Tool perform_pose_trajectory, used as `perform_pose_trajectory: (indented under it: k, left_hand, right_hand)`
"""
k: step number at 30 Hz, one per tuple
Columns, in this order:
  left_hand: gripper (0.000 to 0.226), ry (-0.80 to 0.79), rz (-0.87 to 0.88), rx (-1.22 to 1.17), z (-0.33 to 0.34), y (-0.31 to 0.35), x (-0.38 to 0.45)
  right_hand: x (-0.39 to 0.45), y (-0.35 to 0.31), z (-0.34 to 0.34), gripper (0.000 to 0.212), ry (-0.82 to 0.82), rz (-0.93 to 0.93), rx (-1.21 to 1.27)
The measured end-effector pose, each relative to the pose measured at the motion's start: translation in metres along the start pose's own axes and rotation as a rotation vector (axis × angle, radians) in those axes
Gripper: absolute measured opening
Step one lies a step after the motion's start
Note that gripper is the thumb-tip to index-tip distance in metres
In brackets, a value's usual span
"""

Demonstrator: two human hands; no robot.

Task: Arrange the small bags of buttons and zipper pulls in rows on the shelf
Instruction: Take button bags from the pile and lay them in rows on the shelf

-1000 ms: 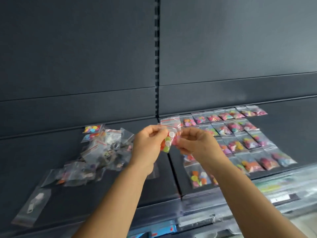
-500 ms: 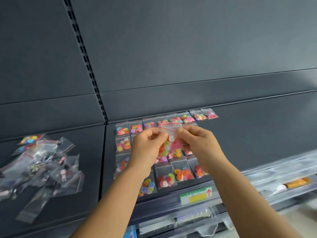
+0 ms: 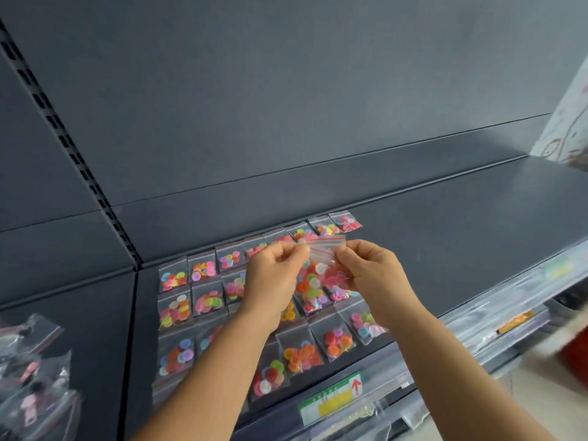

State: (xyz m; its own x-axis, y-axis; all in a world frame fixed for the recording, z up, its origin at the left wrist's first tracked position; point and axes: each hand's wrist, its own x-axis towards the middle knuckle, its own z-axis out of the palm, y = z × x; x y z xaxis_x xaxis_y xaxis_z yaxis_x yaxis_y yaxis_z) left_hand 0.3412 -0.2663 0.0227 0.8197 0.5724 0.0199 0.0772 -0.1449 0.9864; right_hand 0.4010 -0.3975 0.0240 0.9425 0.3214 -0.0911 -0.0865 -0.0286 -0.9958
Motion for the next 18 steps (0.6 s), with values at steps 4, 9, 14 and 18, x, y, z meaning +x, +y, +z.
perform_pose_trajectory:
  k: [4,9,14,18]
  left_hand:
    - [0.011,0.011,-0.019,0.078,0.014,-0.001,0.013]
    - [0.017,0.088,-0.085,0.11,0.045,0.002,0.036]
    - [0.022,0.169,-0.062,0.23,0.088,0.004,0.056]
    - [0.013,0.213,-0.064,0.308,0.113,-0.002,0.067]
  right_hand:
    - [0.023,0.006,-0.021,0.023,0.049,-0.033,-0.131]
    - [0.066,0.009,-0.055,0.024,0.057,-0.069,-0.258]
    - [0.107,0.012,-0.092,0.021,0.031,-0.055,-0.32]
    - [0.131,0.019,-0.108,0.017,0.002,-0.058,-0.416]
